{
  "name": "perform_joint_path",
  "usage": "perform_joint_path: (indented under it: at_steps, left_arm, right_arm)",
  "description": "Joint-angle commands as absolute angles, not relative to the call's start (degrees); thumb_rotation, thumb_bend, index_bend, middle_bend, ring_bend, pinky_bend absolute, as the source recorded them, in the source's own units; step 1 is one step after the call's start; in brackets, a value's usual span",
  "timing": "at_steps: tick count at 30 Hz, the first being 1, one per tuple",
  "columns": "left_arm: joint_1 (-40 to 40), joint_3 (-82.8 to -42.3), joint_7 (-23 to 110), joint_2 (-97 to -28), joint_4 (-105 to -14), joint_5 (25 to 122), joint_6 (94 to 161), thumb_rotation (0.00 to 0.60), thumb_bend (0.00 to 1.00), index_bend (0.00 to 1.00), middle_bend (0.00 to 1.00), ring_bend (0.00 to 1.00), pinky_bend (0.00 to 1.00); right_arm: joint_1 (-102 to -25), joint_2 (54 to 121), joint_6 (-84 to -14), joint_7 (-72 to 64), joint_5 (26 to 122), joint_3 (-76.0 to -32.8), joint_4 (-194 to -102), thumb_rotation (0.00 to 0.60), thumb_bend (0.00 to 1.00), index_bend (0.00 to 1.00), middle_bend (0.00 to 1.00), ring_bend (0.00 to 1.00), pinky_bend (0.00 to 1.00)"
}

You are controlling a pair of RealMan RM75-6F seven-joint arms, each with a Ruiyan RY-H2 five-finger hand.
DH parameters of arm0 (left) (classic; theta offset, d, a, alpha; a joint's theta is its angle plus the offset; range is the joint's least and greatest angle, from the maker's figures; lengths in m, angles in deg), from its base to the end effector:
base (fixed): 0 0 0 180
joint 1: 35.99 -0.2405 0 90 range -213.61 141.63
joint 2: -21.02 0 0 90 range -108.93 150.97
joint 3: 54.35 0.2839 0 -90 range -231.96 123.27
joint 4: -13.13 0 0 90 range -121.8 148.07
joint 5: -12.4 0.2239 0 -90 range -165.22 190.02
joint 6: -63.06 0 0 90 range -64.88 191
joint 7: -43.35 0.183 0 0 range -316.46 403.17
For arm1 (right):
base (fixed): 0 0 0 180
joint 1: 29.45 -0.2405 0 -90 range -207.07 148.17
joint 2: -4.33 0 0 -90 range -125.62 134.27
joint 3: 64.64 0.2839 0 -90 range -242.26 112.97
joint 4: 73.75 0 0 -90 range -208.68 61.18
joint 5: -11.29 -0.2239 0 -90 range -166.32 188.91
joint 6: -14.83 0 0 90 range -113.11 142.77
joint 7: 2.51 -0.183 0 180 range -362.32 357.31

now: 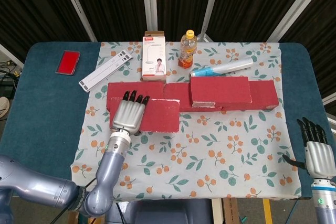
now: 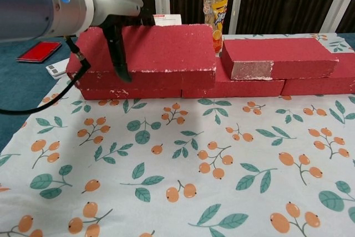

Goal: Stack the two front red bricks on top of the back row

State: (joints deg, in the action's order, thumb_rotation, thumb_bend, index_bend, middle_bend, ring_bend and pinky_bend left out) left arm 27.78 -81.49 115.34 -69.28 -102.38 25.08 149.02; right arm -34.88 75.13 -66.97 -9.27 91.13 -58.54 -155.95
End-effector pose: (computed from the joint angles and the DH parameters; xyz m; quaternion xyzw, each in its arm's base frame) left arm -0.0001 0.3805 -0.0014 -0.7330 -0.3602 -0.2536 0.5183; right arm -0.3824 -0.2404 0.1448 0.5405 -0.4273 0.3950 0.6077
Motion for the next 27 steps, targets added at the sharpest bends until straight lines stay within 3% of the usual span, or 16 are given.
perform_joint_path:
  at_steps: [1,7,13,27]
  left_arm:
    - [30.09,-85.17,115.86,-67.27,-96.88,20.64,143.24,0.6,0.05,0.34,0.39,0.0,0.07]
    - [33.69,-87.68,115.79,-66.79,-85.36,13.53,132.85,0.6,0.05,0.34,0.38,0.0,0.07]
    - [38.89,-87.52,118.44,-68.51,-72.24,6.44,125.09,0.6,0.05,0.34,0.38,0.0,0.07]
    - [45.53,-85.61,121.77,-71.01,-57.11,-2.8,112.77,0.6,0.07,0.34,0.38,0.0,0.06]
  right_arm:
    - [-34.98,75.37,-66.54,-8.73,90.48,-58.3,-155.62,0.6,0.15,0.0,0.0,0.0,0.0]
    - [-35.23,75.96,-65.02,-7.52,88.23,-57.65,-154.65,0.6,0.15,0.0,0.0,0.0,0.0]
    - [-35.51,76.71,-63.77,-6.0,85.97,-56.86,-153.49,0.6,0.15,0.0,0.0,0.0,0.0]
    - [-35.74,77.49,-62.57,-4.12,83.73,-56.0,-152.46,0.6,0.15,0.0,0.0,0.0,0.0]
